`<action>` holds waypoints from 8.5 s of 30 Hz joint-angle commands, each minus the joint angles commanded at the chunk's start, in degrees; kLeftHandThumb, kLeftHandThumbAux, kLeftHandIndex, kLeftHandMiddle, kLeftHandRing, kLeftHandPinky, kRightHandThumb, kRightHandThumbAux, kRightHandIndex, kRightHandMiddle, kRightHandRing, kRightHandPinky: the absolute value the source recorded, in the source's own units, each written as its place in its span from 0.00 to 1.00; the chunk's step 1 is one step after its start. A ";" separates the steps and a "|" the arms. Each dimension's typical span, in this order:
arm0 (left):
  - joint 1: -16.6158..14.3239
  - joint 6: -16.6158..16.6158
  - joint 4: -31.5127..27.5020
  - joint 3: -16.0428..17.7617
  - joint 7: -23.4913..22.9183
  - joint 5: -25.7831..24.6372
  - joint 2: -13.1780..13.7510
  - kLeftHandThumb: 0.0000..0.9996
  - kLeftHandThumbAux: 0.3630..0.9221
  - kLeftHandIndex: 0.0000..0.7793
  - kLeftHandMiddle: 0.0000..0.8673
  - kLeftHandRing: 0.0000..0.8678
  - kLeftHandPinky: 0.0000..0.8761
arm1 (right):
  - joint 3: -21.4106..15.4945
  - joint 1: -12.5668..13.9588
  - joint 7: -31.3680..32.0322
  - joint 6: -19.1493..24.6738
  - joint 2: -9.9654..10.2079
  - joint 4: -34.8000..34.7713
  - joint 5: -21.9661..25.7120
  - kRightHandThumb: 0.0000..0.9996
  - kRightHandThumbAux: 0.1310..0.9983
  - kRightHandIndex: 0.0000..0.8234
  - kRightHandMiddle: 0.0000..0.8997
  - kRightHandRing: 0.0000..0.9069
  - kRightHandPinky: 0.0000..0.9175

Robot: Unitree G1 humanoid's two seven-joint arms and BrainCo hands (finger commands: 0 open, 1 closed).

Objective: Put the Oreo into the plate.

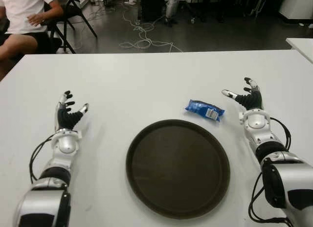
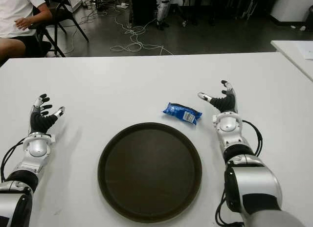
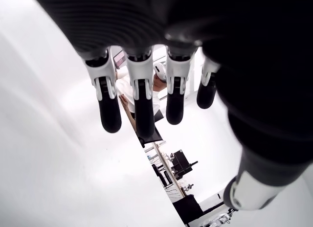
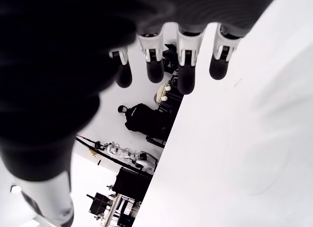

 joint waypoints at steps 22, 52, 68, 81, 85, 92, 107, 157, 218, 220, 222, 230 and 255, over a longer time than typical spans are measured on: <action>-0.13 0.22 0.12 0.32 0.31 -0.36 -0.57 0.24 0.60 0.13 0.22 0.26 0.30 | 3.50 2.48 0.80 -3.24 1.82 -8.65 -1.21 0.00 0.68 0.18 0.11 0.10 0.07; -0.01 0.02 -0.31 0.43 -0.01 -0.73 -1.02 0.21 0.64 0.12 0.20 0.22 0.25 | 11.19 4.04 9.29 -0.41 0.13 -18.81 -7.57 0.00 0.67 0.12 0.07 0.05 0.03; -0.28 0.74 0.15 -0.50 1.41 0.85 -0.59 0.24 0.63 0.13 0.22 0.25 0.29 | 18.27 0.80 11.33 8.43 -1.16 -17.51 -16.26 0.00 0.66 0.14 0.10 0.08 0.07; -0.12 0.18 -0.09 0.06 1.14 0.19 -0.89 0.22 0.61 0.13 0.19 0.23 0.28 | 22.76 -0.70 17.93 20.54 -1.33 -21.97 -20.78 0.00 0.64 0.15 0.12 0.11 0.07; -0.13 0.09 -0.20 0.20 0.80 -0.06 -0.99 0.22 0.62 0.13 0.19 0.22 0.25 | 23.58 -0.90 18.77 23.74 -1.30 -23.50 -21.83 0.00 0.65 0.12 0.11 0.10 0.06; -0.10 0.03 -0.40 0.39 0.67 -0.42 -1.17 0.24 0.63 0.13 0.20 0.22 0.25 | 24.28 -1.25 18.76 25.44 -1.49 -23.88 -22.41 0.00 0.69 0.14 0.11 0.10 0.06; 0.13 -0.07 -0.58 -0.08 1.57 0.18 -1.08 0.30 0.65 0.14 0.19 0.22 0.28 | 27.24 -1.42 21.22 27.95 -3.23 -24.53 -25.19 0.00 0.68 0.25 0.19 0.17 0.10; 0.23 -0.09 -0.65 0.20 0.39 -0.53 -0.98 0.26 0.61 0.13 0.18 0.21 0.27 | 30.78 0.32 29.57 33.76 -3.74 -29.68 -27.42 0.00 0.70 0.20 0.18 0.16 0.10; 0.39 0.29 -0.88 0.59 0.55 -0.75 -1.14 0.24 0.60 0.12 0.18 0.22 0.28 | 32.38 -0.05 27.96 32.18 0.26 -24.92 -27.89 0.00 0.76 0.13 0.13 0.12 0.05; 0.41 0.25 -0.89 0.59 0.50 -0.79 -1.13 0.24 0.60 0.12 0.18 0.21 0.26 | 32.49 -0.19 28.20 32.50 0.38 -24.69 -27.91 0.00 0.76 0.14 0.14 0.13 0.06; 0.43 0.20 -0.89 0.55 0.50 -0.77 -1.09 0.23 0.60 0.12 0.18 0.20 0.24 | 32.49 -0.20 28.20 32.68 0.45 -24.55 -27.82 0.00 0.76 0.16 0.15 0.14 0.07; 0.46 -0.13 -0.86 0.58 -0.12 -0.94 -0.93 0.25 0.61 0.12 0.18 0.22 0.27 | 32.26 0.04 27.61 32.74 0.70 -24.02 -27.53 0.00 0.75 0.16 0.16 0.14 0.06; 0.15 1.03 -0.60 0.01 1.17 -0.03 -0.70 0.23 0.60 0.11 0.18 0.21 0.27 | 30.68 2.66 26.83 35.42 -1.32 -26.12 -27.19 0.00 0.76 0.14 0.14 0.13 0.08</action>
